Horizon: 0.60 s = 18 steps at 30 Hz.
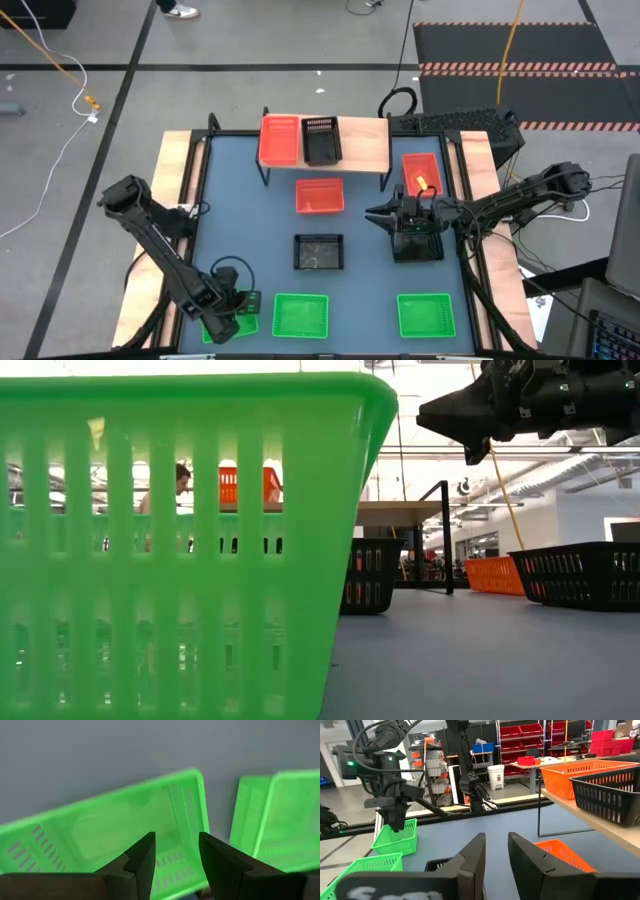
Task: Stack baskets on shelf by color
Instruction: Put the left green bin on the shelf
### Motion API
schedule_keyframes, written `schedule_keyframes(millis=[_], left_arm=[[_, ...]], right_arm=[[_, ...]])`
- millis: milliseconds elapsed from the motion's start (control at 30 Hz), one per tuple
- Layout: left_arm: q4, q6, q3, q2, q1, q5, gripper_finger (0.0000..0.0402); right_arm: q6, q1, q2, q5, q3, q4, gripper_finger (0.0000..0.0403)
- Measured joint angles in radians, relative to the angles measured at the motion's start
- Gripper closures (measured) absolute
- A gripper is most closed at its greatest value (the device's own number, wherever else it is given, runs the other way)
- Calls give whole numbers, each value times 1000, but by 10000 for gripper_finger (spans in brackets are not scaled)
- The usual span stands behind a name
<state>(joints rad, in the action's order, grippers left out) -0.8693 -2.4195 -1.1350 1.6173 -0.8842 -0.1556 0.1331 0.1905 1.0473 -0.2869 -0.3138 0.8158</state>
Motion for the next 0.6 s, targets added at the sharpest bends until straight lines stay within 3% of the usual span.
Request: schedule_keyframes(millis=[267, 600], left_arm=[[34, 38, 39, 0, 30, -46, 250], [248, 111, 129, 5, 59, -59, 250]], right_arm=[[-15, 0, 0, 0, 0, -4, 323], [13, 4, 0, 1, 0, -42, 323]])
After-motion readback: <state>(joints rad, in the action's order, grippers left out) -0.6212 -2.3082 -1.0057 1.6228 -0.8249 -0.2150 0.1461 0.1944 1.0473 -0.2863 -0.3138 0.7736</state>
